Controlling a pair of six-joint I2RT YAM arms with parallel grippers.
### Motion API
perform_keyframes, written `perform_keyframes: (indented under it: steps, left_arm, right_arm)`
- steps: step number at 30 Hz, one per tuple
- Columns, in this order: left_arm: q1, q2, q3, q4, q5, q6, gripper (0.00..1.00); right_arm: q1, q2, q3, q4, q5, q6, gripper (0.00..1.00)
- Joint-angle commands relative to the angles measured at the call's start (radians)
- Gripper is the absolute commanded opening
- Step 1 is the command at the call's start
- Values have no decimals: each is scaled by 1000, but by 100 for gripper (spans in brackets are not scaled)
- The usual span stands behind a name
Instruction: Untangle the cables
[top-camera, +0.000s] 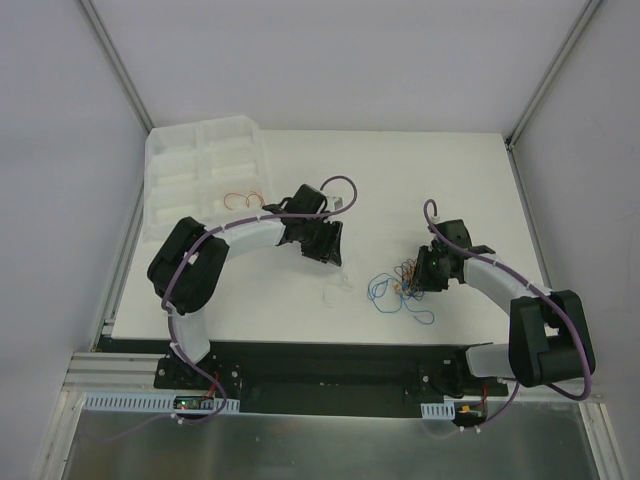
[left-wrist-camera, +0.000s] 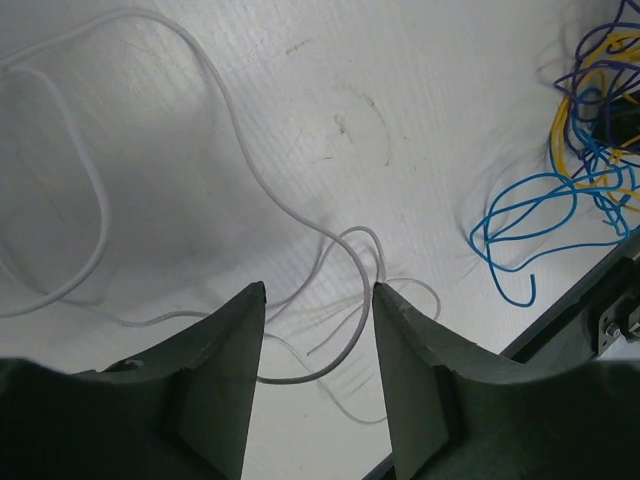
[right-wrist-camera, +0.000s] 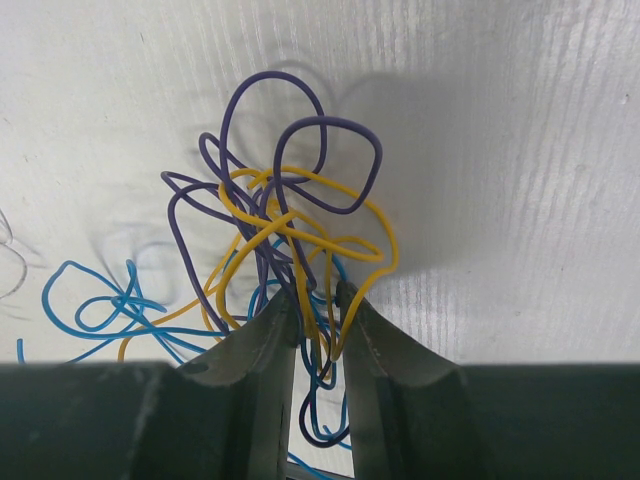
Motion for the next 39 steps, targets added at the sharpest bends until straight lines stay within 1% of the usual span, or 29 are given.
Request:
perform_keyframes:
  steps: [1,5,7,9,11,12,16,20,24,26,29,30,31,36,39]
  left_arm:
    - [-9,21,27,-40,-54,5,40]
    - [-9,11,22,-67,-90,-1,26]
    - [-9,-9,16,-75,-90,-11,25]
    - [-9,-38,8,-84,-91,-27,31]
    - [-9,-66,-4,-94,-93,-54,44]
    - [-9,-78,-10,-97,-85,-70,47]
    - [-9,-132,-28,-109,-70,-119,52]
    - [-9,-175,-48,-140,-93,-148,65]
    - [-9,-189,-61,-166,-117,-148,72]
    - [-4,-158,-53,-179,-123,-139,71]
    - [9,-80,-15,-205,-94,-134,58]
    - [11,-55,7,-215,-84,-136,53]
    - [12,-32,21,-222,-84,-137,51]
    - [12,43,71,-247,-156,-140,51]
    - [14,67,103,-267,-195,-146,47]
  right_arm:
    - [-7,3,-13,-17,4,-17,27]
    - [-7,5,-13,-17,3,-17,27]
    - [-7,5,-12,-19,1,-18,27]
    - [-7,8,-12,-17,1,-18,27]
    - [-5,6,-13,-19,0,-18,27]
    - [-5,5,-12,-19,1,-18,27]
    - [-7,5,-12,-19,1,-18,27]
    - [-7,5,-13,-17,1,-18,27]
    - [-5,5,-12,-17,0,-20,27]
    - [-7,6,-13,-17,-3,-18,27]
    - [-7,9,-12,-17,-5,-18,27]
    - [-7,9,-12,-17,-7,-20,27]
    - [-7,11,-12,-17,-8,-22,27]
    - [-7,3,-15,-15,-5,-20,27]
    - [-7,5,-13,-15,-7,-20,27]
